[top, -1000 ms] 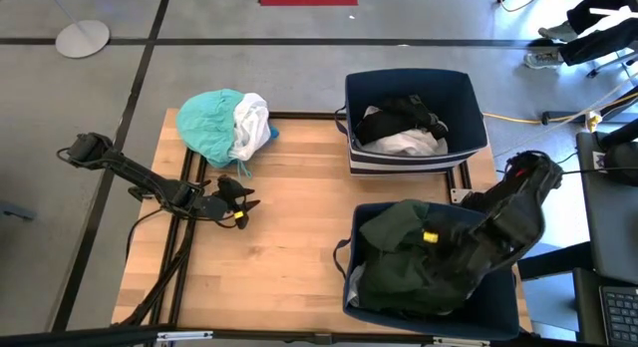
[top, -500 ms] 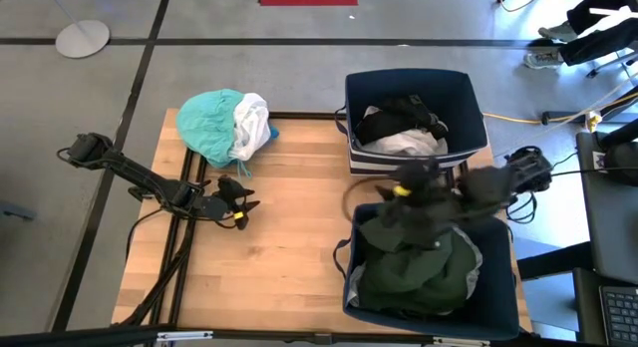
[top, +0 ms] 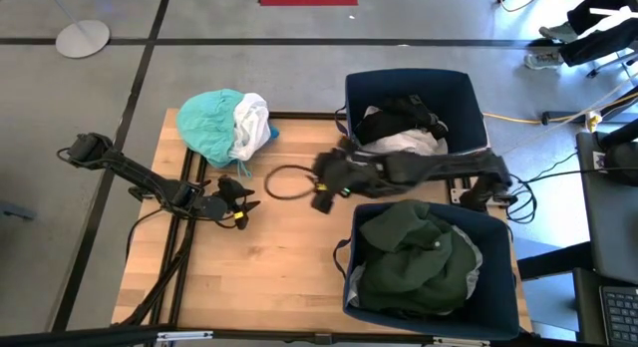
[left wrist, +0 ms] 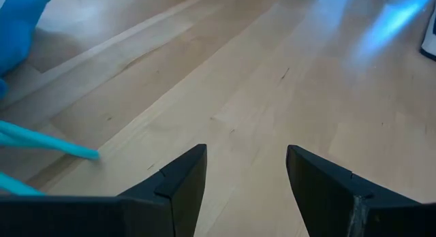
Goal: Sort clothes
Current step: Put the light blue shorts into the bottom blue laundry organizer
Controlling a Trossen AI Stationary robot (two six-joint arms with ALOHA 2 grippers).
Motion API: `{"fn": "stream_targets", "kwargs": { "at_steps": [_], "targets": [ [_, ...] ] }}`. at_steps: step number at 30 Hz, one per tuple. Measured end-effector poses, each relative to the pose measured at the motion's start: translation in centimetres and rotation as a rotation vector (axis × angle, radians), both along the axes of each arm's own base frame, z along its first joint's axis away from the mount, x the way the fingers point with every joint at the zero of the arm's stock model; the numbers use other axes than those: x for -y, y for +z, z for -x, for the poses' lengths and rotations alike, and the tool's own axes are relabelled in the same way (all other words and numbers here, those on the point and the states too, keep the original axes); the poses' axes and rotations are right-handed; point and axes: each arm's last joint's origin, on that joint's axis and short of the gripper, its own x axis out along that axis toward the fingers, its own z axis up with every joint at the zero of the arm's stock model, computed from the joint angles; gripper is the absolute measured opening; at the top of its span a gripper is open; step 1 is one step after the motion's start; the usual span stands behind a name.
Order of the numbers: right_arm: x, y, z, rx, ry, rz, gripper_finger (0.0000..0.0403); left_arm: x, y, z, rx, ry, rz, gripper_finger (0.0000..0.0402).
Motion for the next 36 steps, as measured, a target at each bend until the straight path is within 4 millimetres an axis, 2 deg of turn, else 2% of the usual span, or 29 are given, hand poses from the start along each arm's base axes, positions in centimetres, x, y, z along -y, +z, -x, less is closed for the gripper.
{"fn": "stream_targets", "kwargs": {
  "at_steps": [5, 11, 18, 27, 33, 36],
  "targets": [
    [2.6, -1.9, -4.0, 0.066, 0.098, -0.015, 0.0221, 0.0, 0.0, 0.0, -0.003, -0.004, 0.006, 0.0193],
    [6.0, -5.1, -8.2, 0.150, 0.081, 0.041, 0.0221, 0.0, 0.0, 0.0, -0.006, -0.006, 0.004, 0.0193],
    [10.2, -9.9, -11.7, 0.201, 0.024, 0.094, 0.0221, 0.0, 0.0, 0.0, -0.002, -0.001, 0.012, 0.0193],
    [15.0, -16.0, -14.2, 0.259, -0.031, 0.048, 0.0221, 0.0, -0.2, 0.1, -0.014, 0.004, 0.015, 0.0193],
    [16.9, -19.3, -15.5, 0.347, -0.044, 0.046, 0.0221, -0.1, -0.3, 0.3, -0.037, 0.009, 0.012, 0.0193],
    [17.2, -20.7, -15.9, 0.369, -0.047, 0.052, 0.0221, -0.2, -0.6, 0.5, -0.060, 0.019, 0.014, 0.0193]
  ]
}}
